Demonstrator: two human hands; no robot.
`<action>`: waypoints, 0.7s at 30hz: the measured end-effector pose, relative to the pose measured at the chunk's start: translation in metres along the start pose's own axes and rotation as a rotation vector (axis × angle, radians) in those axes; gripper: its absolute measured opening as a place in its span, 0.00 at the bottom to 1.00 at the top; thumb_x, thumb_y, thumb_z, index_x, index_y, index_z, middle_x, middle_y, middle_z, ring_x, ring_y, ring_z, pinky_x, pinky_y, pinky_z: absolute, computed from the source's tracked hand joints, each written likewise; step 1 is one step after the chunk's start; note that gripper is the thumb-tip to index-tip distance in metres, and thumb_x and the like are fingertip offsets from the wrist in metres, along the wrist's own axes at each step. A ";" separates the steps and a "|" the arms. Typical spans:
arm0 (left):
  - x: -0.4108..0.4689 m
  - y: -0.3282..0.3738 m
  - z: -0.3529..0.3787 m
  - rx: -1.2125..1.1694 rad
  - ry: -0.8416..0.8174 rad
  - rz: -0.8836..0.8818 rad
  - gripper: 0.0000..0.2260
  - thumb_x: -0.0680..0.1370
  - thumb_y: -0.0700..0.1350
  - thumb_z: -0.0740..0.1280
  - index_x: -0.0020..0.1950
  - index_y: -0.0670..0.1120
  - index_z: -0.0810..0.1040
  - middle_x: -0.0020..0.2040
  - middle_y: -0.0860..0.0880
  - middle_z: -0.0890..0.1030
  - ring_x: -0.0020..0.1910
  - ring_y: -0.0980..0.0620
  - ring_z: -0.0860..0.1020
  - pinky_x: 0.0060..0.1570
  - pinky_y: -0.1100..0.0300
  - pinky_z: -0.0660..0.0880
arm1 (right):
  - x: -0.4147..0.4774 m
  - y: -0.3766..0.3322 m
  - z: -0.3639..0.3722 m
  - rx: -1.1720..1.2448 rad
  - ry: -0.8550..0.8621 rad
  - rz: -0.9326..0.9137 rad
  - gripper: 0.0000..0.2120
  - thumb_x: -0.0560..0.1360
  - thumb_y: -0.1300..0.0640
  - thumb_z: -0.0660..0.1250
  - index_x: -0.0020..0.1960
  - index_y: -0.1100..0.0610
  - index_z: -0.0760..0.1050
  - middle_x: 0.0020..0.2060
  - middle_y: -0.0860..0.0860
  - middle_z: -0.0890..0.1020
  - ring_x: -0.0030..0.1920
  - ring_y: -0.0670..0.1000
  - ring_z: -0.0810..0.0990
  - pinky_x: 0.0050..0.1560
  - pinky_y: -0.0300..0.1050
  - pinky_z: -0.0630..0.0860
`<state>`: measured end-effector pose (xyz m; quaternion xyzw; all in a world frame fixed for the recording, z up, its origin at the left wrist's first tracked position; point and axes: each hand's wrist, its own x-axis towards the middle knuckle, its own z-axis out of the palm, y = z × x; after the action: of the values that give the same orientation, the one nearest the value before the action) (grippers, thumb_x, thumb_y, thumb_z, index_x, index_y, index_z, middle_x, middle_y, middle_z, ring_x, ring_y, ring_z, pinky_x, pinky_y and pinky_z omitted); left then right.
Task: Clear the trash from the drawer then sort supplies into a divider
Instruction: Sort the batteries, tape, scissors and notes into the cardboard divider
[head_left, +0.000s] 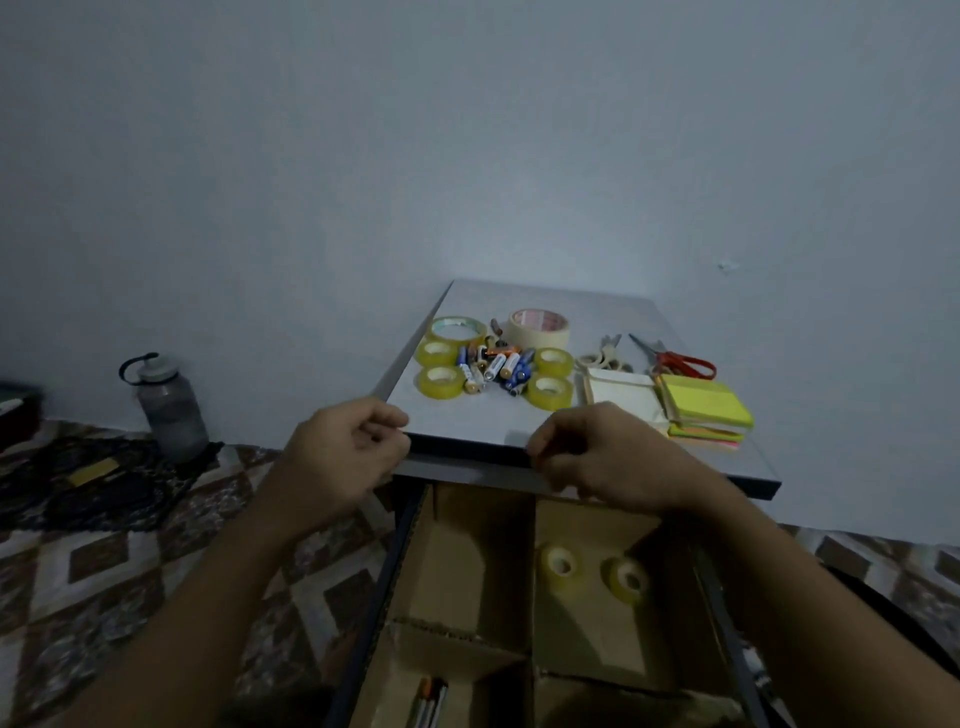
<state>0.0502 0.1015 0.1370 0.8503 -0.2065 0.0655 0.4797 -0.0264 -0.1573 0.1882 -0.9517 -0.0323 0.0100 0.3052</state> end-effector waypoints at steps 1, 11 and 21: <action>0.013 0.004 -0.001 0.019 -0.005 0.003 0.06 0.76 0.43 0.72 0.53 0.48 0.82 0.40 0.52 0.82 0.37 0.60 0.79 0.41 0.65 0.76 | 0.010 0.004 -0.009 -0.027 0.062 -0.003 0.07 0.75 0.59 0.69 0.52 0.51 0.81 0.45 0.45 0.84 0.45 0.44 0.82 0.47 0.39 0.78; 0.135 0.036 0.025 0.286 -0.283 0.138 0.21 0.70 0.50 0.77 0.62 0.57 0.78 0.56 0.59 0.77 0.53 0.58 0.76 0.45 0.69 0.71 | 0.115 0.031 -0.048 -0.109 0.159 -0.011 0.19 0.71 0.50 0.75 0.59 0.53 0.77 0.54 0.47 0.80 0.52 0.48 0.79 0.47 0.40 0.75; 0.194 0.034 0.049 0.317 -0.586 0.156 0.27 0.68 0.48 0.79 0.64 0.61 0.74 0.60 0.59 0.79 0.56 0.56 0.79 0.55 0.56 0.76 | 0.154 0.041 -0.033 -0.152 0.104 -0.043 0.23 0.68 0.45 0.77 0.59 0.50 0.75 0.50 0.45 0.78 0.43 0.42 0.74 0.37 0.35 0.68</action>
<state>0.2073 -0.0112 0.1975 0.8787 -0.3870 -0.1136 0.2553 0.1306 -0.1996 0.1917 -0.9705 -0.0375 -0.0483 0.2334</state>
